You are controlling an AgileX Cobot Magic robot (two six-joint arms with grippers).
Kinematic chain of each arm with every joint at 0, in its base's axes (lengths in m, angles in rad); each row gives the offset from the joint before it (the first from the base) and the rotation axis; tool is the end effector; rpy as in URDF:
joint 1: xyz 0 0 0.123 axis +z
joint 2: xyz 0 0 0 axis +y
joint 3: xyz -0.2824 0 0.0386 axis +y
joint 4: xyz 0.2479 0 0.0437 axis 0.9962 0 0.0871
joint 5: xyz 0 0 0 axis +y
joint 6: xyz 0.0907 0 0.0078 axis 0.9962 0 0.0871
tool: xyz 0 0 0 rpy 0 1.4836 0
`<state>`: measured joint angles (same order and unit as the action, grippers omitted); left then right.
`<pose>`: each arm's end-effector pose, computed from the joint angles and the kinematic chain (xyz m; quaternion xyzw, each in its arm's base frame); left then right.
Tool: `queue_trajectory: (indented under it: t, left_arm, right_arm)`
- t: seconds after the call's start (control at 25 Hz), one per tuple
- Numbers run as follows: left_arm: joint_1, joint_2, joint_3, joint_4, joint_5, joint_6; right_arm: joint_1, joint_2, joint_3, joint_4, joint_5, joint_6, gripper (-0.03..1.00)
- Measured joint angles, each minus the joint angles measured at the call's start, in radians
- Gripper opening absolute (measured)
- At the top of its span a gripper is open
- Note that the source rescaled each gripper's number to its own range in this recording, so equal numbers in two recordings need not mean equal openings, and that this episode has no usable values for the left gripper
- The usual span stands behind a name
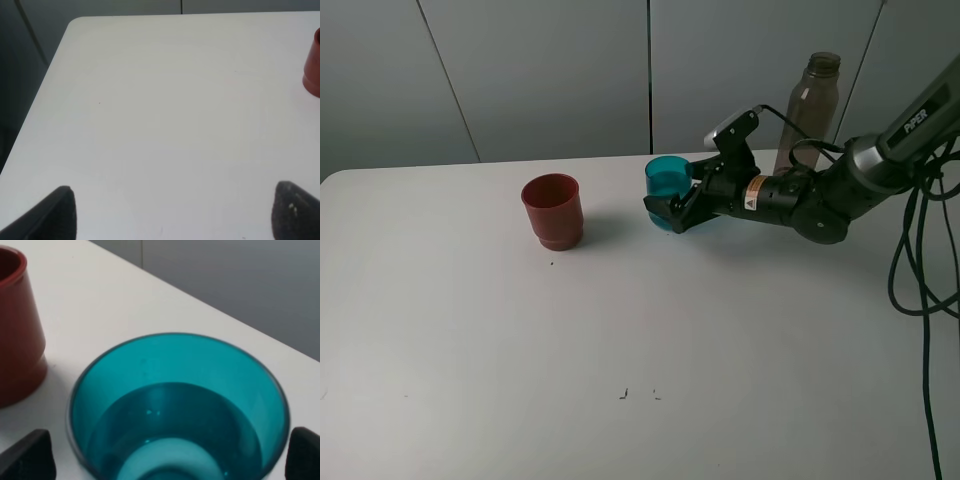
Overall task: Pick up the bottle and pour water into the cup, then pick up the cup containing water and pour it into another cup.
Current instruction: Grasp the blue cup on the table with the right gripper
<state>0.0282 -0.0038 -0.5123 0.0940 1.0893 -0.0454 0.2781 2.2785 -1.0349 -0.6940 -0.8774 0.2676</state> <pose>-0.0085 0.0073 0.2785 -0.0343 0.8548 0.0425 0.5160 0.3787 0.1546 0.0601 -0.3349 0.7492 0.2277 0.5241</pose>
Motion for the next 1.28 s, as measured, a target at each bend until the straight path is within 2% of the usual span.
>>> queue_trajectory:
  t: [0.64,1.28]
  left_arm:
    - [0.0,0.0,0.0,0.0,0.0,0.0]
    - [0.0,0.0,0.0,0.0,0.0,0.0]
  right_arm:
    - [0.024,0.039,-0.05,0.023,0.031,0.009,1.0]
    - [0.036,0.072,-0.054,0.056,0.0,0.004,1.0]
